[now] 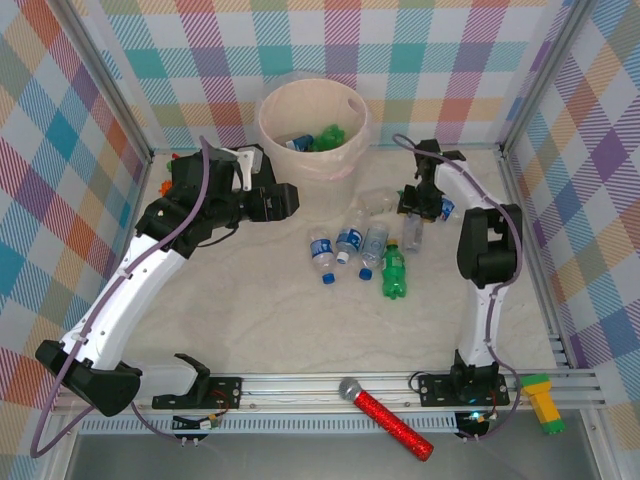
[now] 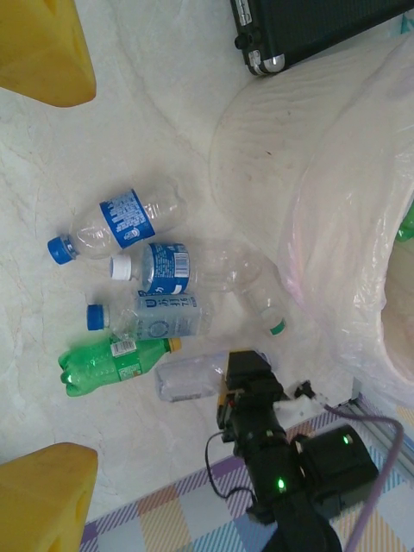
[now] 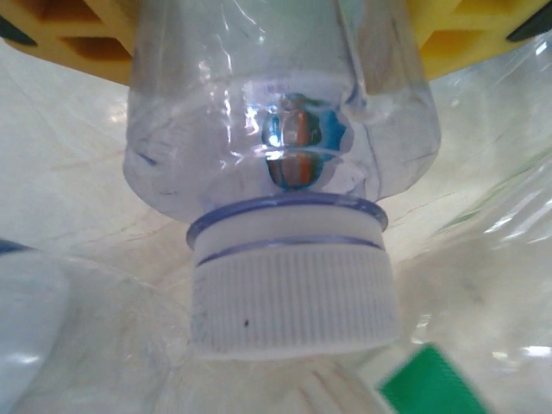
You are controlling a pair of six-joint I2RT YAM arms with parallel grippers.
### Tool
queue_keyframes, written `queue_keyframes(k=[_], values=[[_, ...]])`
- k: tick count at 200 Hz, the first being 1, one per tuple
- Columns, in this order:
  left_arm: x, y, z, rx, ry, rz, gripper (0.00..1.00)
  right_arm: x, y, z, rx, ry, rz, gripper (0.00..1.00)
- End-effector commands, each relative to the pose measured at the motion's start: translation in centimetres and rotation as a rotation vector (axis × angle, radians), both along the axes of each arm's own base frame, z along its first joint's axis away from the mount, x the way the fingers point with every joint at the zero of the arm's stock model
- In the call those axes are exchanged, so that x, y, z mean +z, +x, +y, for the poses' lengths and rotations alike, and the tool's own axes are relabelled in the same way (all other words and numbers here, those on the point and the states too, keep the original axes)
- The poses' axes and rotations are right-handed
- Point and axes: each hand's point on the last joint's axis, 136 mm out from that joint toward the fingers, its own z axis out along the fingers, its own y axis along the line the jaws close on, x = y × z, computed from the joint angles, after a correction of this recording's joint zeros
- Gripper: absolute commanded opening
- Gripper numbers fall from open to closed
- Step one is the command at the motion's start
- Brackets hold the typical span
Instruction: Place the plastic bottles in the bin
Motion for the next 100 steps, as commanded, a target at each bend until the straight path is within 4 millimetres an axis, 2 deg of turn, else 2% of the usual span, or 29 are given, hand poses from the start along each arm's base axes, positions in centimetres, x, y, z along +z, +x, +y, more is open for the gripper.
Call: queue_keyframes(k=[1, 21, 38, 74, 100], values=[[1.0, -0.5, 0.0, -0.003, -0.019, -0.017, 0.99, 5.1, -0.4, 0.5, 0.044, -0.035, -0.125, 0.52], [1.6, -0.6, 0.1, 0.005, -0.031, -0.034, 1.0, 8.5, -0.8, 0.9, 0.052, -0.047, -0.215, 0.52], [1.9, -0.6, 0.5, 0.026, -0.029, -0.049, 1.0, 12.4, -0.8, 1.8, 0.081, -0.059, -0.326, 0.52], [2.3, -0.4, 1.6, 0.077, -0.01, -0.066, 1.0, 21.8, -0.5, 4.4, 0.147, -0.104, -0.588, 0.53], [2.7, -0.6, 1.9, 0.09, -0.019, -0.074, 1.0, 29.2, -0.3, 7.5, 0.217, -0.105, -0.823, 0.54]])
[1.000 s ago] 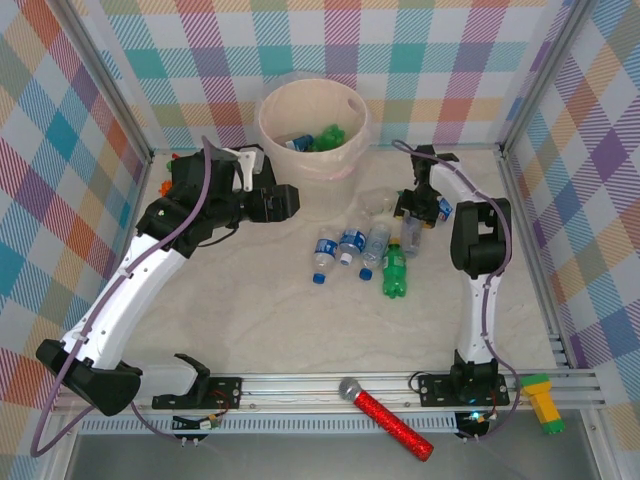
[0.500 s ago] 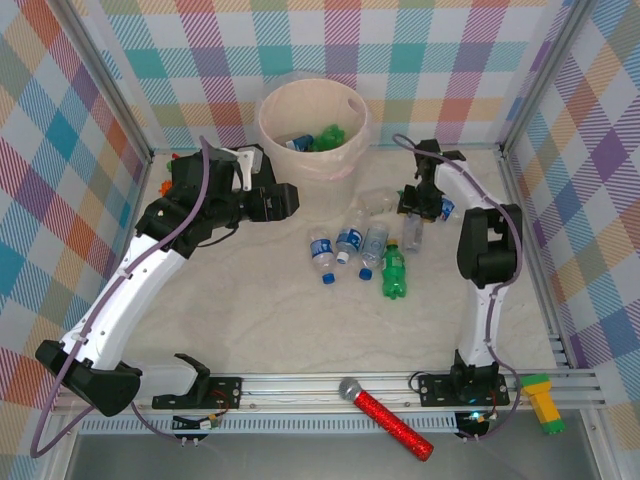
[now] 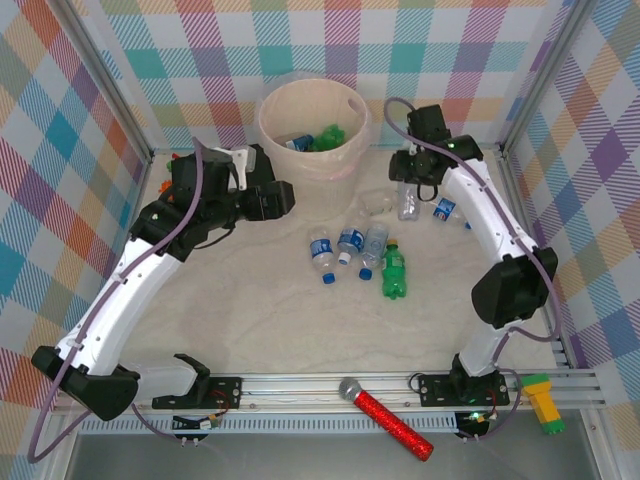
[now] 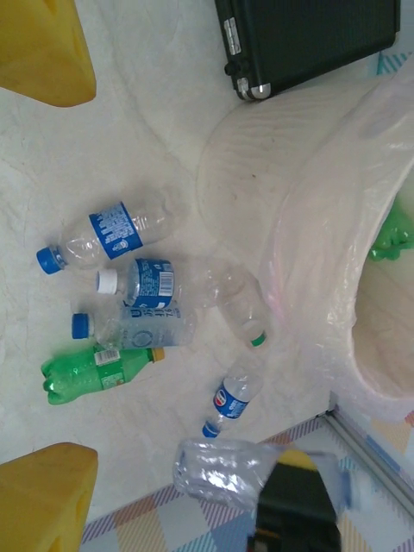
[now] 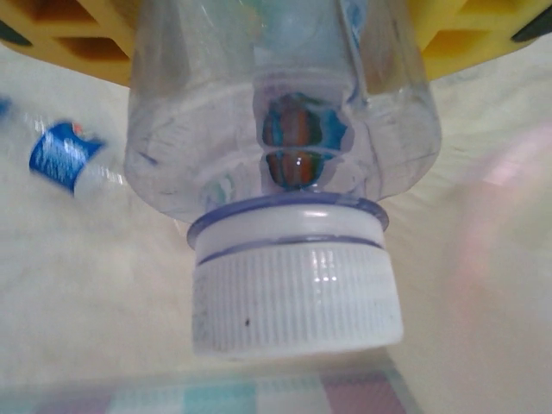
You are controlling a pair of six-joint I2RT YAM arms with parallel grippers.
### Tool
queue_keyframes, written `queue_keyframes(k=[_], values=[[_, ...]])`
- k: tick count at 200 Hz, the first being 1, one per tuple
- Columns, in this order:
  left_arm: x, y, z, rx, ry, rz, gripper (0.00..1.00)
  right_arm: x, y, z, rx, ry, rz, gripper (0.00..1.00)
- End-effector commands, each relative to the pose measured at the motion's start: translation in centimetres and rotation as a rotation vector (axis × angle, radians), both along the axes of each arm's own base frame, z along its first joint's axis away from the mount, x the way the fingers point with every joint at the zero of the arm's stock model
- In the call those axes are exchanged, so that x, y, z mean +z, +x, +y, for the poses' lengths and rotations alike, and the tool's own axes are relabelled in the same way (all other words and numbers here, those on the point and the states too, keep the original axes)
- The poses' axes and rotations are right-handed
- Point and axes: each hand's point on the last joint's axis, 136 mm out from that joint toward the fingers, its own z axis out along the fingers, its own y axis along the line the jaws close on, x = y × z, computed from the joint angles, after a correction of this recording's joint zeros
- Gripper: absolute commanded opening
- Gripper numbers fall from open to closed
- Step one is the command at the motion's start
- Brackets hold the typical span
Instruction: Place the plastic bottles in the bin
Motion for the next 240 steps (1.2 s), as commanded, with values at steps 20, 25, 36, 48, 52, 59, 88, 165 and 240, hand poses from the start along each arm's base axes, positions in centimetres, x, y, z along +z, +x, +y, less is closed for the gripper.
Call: queue_keyframes(k=[20, 25, 36, 48, 52, 59, 88, 165, 240], values=[[1.8, -0.8, 0.9, 0.032, -0.014, -0.039, 1.0, 12.8, 0.3, 3.3, 0.088, -0.018, -0.414, 0.54], [1.9, -0.9, 1.0, 0.034, -0.011, -0.039, 0.99, 13.8, 0.4, 3.7, 0.092, -0.007, -0.445, 0.54], [2.0, -1.0, 1.1, 0.036, -0.008, -0.04, 1.0, 15.9, 0.6, 4.5, 0.102, 0.019, -0.507, 0.54], [2.3, -1.2, 1.4, 0.043, -0.008, -0.047, 1.0, 17.7, 0.9, 5.3, 0.113, 0.036, -0.573, 0.54], [2.4, -1.2, 1.5, 0.045, -0.005, -0.05, 0.99, 18.2, 1.0, 5.6, 0.121, 0.04, -0.594, 0.54], [2.6, -1.3, 1.7, 0.051, -0.003, -0.056, 1.0, 19.1, 1.2, 6.3, 0.133, 0.051, -0.629, 0.54], [3.2, -1.6, 3.0, 0.099, 0.024, -0.085, 1.0, 21.6, 2.3, 8.7, 0.174, 0.102, -0.738, 0.55], [4.4, -2.5, 7.1, 0.249, 0.106, -0.143, 0.99, 20.9, 7.9, 13.8, 0.229, 0.143, -0.82, 0.56], [4.5, -2.9, 7.9, 0.272, 0.125, -0.147, 1.0, 17.9, 9.8, 15.2, 0.242, 0.146, -0.78, 0.57]])
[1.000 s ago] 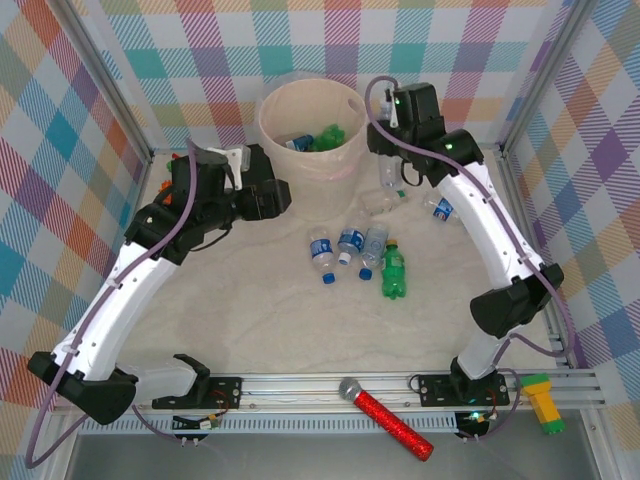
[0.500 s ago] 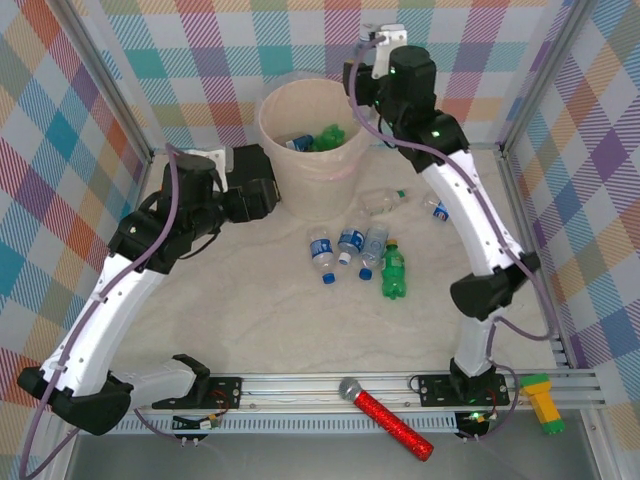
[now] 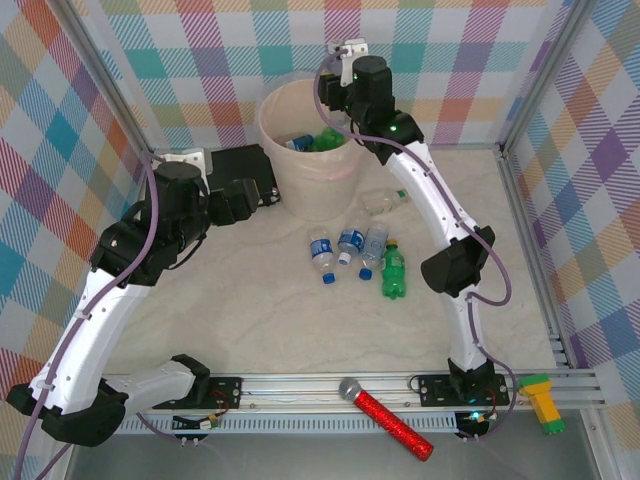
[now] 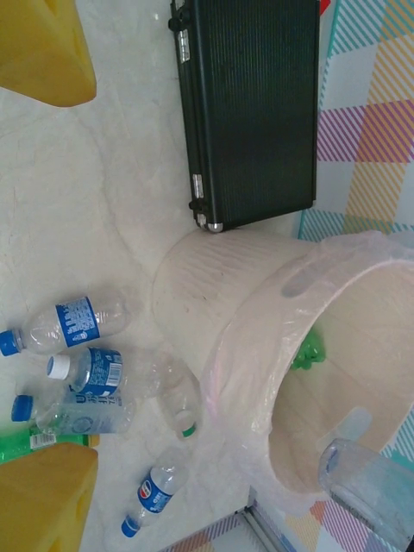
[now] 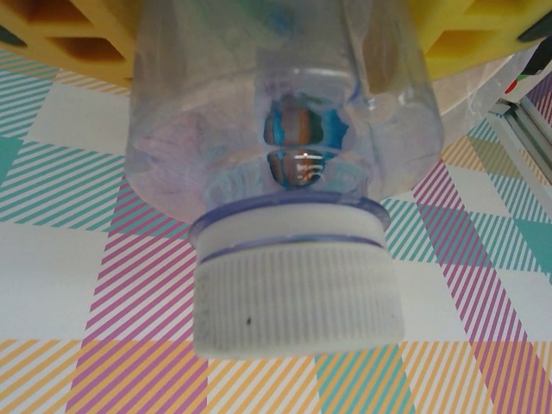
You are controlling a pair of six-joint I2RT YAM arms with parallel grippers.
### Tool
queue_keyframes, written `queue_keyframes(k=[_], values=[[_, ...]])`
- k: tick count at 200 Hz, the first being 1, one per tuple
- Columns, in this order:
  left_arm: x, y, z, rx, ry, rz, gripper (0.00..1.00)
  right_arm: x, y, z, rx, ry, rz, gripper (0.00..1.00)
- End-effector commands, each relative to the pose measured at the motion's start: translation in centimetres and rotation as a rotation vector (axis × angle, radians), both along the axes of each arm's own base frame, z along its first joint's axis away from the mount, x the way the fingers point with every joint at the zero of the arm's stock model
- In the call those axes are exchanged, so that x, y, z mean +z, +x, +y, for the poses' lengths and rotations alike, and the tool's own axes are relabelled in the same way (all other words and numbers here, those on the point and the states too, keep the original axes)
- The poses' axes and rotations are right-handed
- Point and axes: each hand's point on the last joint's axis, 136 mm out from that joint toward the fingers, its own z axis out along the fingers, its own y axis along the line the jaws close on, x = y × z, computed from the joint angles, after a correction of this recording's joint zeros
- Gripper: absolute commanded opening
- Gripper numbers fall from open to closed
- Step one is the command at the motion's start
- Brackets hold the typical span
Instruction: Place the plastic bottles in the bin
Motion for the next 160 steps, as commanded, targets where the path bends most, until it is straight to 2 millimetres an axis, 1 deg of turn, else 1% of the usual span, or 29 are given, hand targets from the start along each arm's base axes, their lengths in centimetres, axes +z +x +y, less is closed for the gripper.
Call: queue_keyframes(k=[1, 21, 28, 35, 41, 45, 47, 48, 51, 128, 160], values=[[1.1, -0.6, 0.7, 0.01, 0.015, -0.025, 1.0, 3.6, -0.7, 0.3, 0.018, 0.056, -0.092, 0.57], [1.0, -0.6, 0.6, 0.008, 0.014, -0.021, 1.0, 3.0, -0.6, 0.4, 0.018, 0.047, -0.076, 0.59], [0.9, -0.6, 0.6, 0.007, 0.015, -0.02, 1.0, 2.9, -0.6, 0.4, 0.019, 0.047, -0.072, 0.62], [0.9, -0.6, 0.6, 0.007, 0.014, -0.021, 1.0, 2.8, -0.7, 0.5, 0.022, 0.046, -0.066, 0.69], [0.9, -0.6, 0.5, 0.006, 0.012, -0.021, 1.0, 2.7, -0.7, 0.5, 0.025, 0.045, -0.062, 0.79], [0.9, -0.6, 0.6, 0.006, 0.011, -0.021, 0.99, 2.7, -0.7, 0.5, 0.025, 0.043, -0.061, 0.88], [0.9, -0.6, 0.5, 0.005, 0.012, -0.021, 1.0, 2.6, -0.7, 0.5, 0.027, 0.043, -0.058, 0.91], [1.0, -0.6, 0.5, 0.005, 0.011, -0.022, 1.0, 2.6, -0.8, 0.6, 0.028, 0.043, -0.059, 0.95], [1.0, -0.6, 0.5, 0.005, 0.01, -0.022, 0.99, 2.6, -0.8, 0.5, 0.027, 0.042, -0.058, 1.0], [0.6, -0.8, 0.2, -0.013, -0.001, -0.012, 0.99, 3.1, -1.5, -0.1, 0.02, 0.029, -0.044, 0.99], [0.2, -0.8, -0.3, -0.035, -0.007, 0.003, 1.0, 2.8, -1.9, -0.6, 0.003, 0.015, -0.022, 0.99]])
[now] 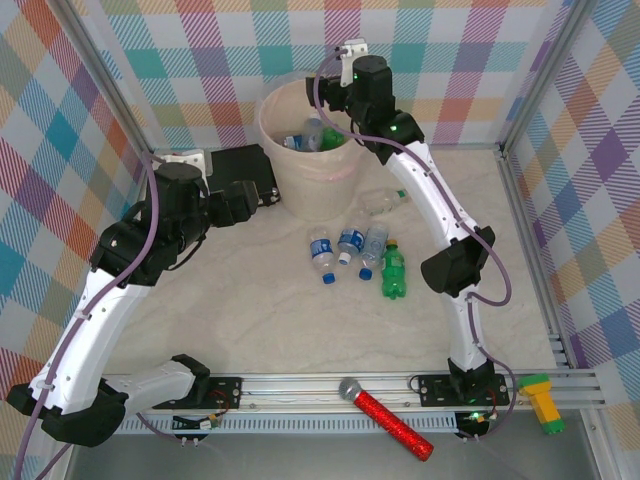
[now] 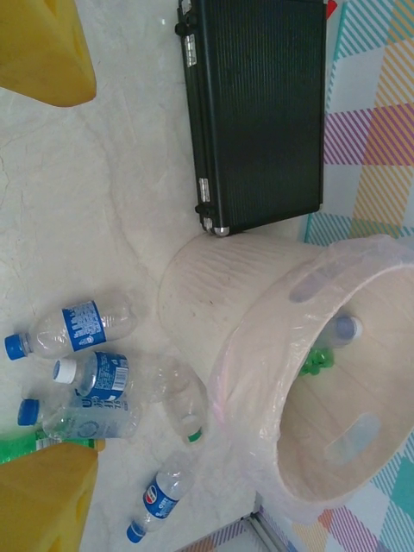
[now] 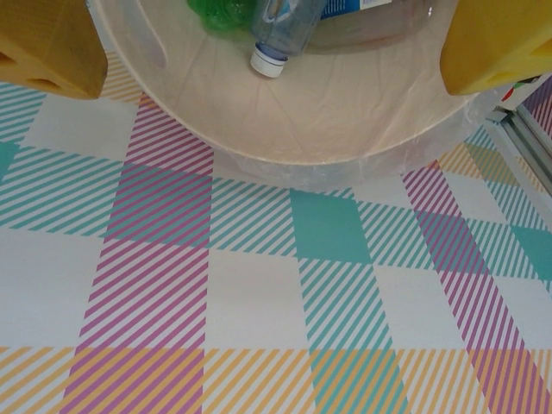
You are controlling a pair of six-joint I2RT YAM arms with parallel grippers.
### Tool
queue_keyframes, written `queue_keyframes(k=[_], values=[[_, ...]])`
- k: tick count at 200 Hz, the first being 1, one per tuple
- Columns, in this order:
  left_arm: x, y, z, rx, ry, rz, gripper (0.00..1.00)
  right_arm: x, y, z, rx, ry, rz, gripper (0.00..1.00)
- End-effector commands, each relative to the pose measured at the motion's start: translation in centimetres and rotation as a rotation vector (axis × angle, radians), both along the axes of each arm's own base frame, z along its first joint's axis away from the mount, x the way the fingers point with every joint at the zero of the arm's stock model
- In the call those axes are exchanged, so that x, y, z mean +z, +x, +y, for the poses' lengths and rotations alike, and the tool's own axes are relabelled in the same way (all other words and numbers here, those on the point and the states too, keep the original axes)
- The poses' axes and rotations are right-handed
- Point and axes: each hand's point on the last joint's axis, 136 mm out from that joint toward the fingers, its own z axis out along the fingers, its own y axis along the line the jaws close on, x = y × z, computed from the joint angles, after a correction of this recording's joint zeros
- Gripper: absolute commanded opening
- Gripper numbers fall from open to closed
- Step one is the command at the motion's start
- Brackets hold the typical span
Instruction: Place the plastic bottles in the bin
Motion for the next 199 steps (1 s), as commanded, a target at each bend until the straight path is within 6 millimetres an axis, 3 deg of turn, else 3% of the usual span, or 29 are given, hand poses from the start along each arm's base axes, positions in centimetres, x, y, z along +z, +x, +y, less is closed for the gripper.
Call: queue_keyframes(k=[1, 44, 90, 125, 165, 199], values=[[0.5, -0.7, -0.3, -0.033, -0.012, -0.009, 1.0, 3.1, -1.7, -0.7, -0.006, 0.023, -0.039, 0.99], [-0.2, -0.5, -1.9, -0.096, -0.037, 0.031, 0.99, 1.9, -2.4, -3.0, -0.091, -0.017, 0.021, 0.99], [-0.9, -0.1, -3.5, -0.158, -0.062, 0.068, 0.99, -1.6, -4.0, -6.8, -0.195, -0.04, 0.161, 0.99], [-1.4, 0.4, -4.6, -0.199, -0.069, 0.084, 0.99, -5.6, -5.4, -11.3, -0.291, 0.034, 0.322, 0.99], [-1.9, 0.7, -6.5, -0.275, -0.098, 0.111, 1.0, -10.8, -6.5, -16.4, -0.358, 0.25, 0.516, 1.0], [-2.4, 0.9, -7.6, -0.322, -0.107, 0.141, 1.0, -15.9, -6.5, -19.6, -0.446, 0.448, 0.694, 0.9]])
